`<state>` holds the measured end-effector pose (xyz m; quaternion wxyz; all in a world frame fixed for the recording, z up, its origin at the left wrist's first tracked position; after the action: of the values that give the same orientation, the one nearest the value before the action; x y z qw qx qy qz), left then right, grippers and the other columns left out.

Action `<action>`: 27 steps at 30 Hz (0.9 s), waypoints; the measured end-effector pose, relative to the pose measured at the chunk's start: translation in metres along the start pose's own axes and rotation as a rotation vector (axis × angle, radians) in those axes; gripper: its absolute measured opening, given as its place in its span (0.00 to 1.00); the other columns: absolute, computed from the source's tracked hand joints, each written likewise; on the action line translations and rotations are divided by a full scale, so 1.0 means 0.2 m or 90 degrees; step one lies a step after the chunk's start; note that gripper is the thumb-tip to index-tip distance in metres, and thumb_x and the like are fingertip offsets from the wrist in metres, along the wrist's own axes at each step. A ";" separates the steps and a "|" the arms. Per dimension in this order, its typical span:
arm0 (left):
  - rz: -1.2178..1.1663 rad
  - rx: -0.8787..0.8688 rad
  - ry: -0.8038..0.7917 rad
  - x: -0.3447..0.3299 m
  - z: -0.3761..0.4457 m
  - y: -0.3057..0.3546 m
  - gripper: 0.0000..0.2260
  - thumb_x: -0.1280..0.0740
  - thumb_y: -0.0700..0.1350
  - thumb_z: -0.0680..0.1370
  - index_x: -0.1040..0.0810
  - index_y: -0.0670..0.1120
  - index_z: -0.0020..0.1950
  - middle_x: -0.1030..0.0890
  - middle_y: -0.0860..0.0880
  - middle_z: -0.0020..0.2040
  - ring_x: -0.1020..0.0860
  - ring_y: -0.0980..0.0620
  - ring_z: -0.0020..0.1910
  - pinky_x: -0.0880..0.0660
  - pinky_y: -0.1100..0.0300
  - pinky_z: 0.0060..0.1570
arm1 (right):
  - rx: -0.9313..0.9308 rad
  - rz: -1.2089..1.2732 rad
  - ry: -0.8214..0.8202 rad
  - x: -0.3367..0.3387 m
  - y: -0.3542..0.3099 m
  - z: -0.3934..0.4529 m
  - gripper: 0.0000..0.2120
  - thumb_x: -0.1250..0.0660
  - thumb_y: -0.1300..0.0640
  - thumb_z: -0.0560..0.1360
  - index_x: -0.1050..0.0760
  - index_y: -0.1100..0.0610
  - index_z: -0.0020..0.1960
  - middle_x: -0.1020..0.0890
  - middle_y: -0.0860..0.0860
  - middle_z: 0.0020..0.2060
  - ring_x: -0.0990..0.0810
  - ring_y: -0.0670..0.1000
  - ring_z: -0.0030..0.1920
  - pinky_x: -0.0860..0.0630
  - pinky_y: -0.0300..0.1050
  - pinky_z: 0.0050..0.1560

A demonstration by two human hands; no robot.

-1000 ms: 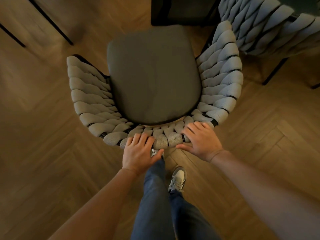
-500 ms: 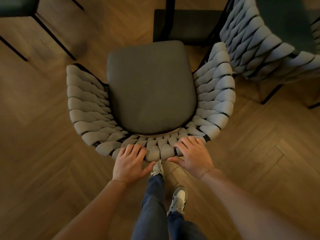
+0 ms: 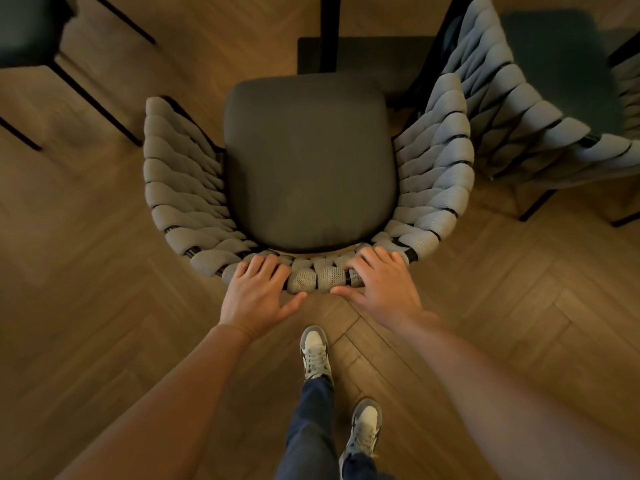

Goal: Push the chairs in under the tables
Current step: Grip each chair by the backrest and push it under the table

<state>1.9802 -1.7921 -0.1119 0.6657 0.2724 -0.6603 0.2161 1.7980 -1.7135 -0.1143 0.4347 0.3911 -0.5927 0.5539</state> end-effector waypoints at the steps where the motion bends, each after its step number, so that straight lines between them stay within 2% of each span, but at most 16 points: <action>1: 0.000 0.000 0.001 0.00 0.03 -0.02 0.24 0.42 0.63 0.76 0.20 0.45 0.52 0.21 0.46 0.51 0.25 0.45 0.50 0.29 0.50 0.49 | -0.004 0.001 -0.006 0.00 0.01 0.03 0.27 0.43 0.30 0.76 0.22 0.52 0.54 0.23 0.48 0.48 0.26 0.51 0.50 0.32 0.48 0.51; 6: 0.005 -0.016 0.006 0.01 0.21 -0.09 0.24 0.43 0.64 0.76 0.21 0.46 0.53 0.21 0.46 0.51 0.25 0.45 0.51 0.28 0.50 0.50 | -0.030 0.017 -0.043 0.03 0.07 0.21 0.28 0.45 0.29 0.75 0.23 0.51 0.55 0.24 0.47 0.50 0.27 0.51 0.52 0.33 0.47 0.53; 17: 0.013 -0.035 0.013 0.03 0.61 -0.24 0.23 0.42 0.63 0.76 0.22 0.46 0.53 0.23 0.45 0.51 0.27 0.45 0.50 0.30 0.50 0.48 | -0.060 0.049 -0.059 0.09 0.22 0.57 0.28 0.43 0.30 0.75 0.23 0.52 0.57 0.24 0.48 0.52 0.27 0.51 0.55 0.33 0.51 0.61; 21: -0.007 -0.033 0.002 0.03 0.74 -0.28 0.23 0.43 0.64 0.76 0.22 0.47 0.54 0.23 0.46 0.52 0.27 0.45 0.51 0.30 0.50 0.50 | -0.071 0.051 -0.062 0.11 0.28 0.69 0.30 0.45 0.28 0.74 0.23 0.52 0.56 0.25 0.47 0.51 0.28 0.51 0.55 0.35 0.50 0.59; 27: -0.023 -0.032 -0.023 0.03 0.92 -0.34 0.24 0.46 0.65 0.78 0.23 0.49 0.58 0.24 0.48 0.54 0.28 0.47 0.54 0.31 0.50 0.53 | -0.077 0.057 -0.077 0.14 0.38 0.87 0.25 0.39 0.30 0.74 0.24 0.49 0.56 0.26 0.45 0.51 0.30 0.49 0.55 0.36 0.49 0.61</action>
<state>1.8839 -1.9640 -0.1143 0.6640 0.2713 -0.6725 0.1823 1.7030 -1.8801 -0.1124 0.3954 0.3699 -0.6673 0.5115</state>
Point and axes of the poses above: each hand's wrist, its own z-axis towards the middle knuckle, its own x-axis out of the back of the hand, y = z × x, the point moved 7 cm from there along z, towards the middle knuckle
